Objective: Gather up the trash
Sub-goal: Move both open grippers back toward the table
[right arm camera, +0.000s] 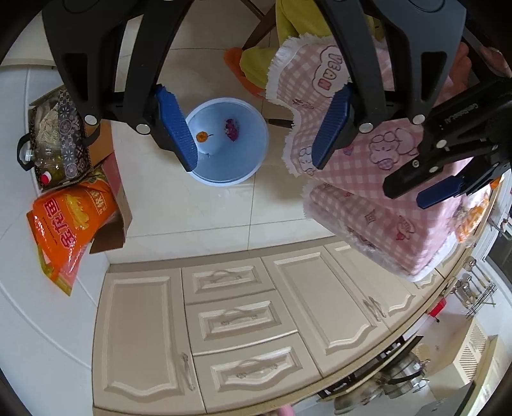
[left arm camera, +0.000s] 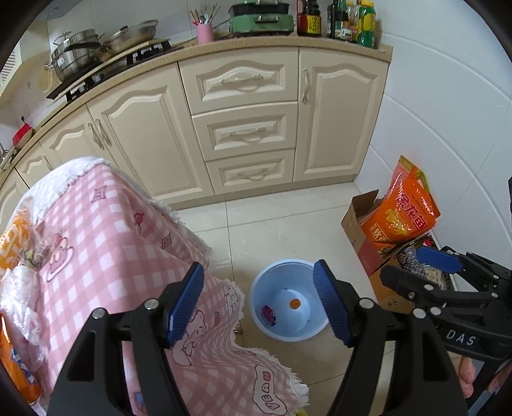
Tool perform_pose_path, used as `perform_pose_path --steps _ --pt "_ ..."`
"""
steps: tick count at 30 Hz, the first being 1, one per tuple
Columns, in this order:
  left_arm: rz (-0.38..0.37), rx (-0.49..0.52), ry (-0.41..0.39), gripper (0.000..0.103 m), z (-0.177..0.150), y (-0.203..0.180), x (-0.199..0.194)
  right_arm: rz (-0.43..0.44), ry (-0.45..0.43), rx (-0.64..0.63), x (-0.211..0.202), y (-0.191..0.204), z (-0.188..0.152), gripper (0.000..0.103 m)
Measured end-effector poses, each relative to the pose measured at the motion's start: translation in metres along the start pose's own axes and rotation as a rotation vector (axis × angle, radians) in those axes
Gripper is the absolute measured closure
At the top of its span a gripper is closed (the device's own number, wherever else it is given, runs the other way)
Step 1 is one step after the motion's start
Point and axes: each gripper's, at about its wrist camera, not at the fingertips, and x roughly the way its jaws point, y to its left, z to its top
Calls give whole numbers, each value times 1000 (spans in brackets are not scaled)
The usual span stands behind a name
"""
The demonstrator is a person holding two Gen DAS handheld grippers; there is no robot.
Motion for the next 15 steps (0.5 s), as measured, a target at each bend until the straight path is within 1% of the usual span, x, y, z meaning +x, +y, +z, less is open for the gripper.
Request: perform_pose_path --steps 8,15 --pt "3 -2 -56 33 -11 2 -36 17 -53 -20 -31 26 -12 30" --pt "19 -29 -119 33 -24 15 -74 31 -95 -44 -56 52 -22 30"
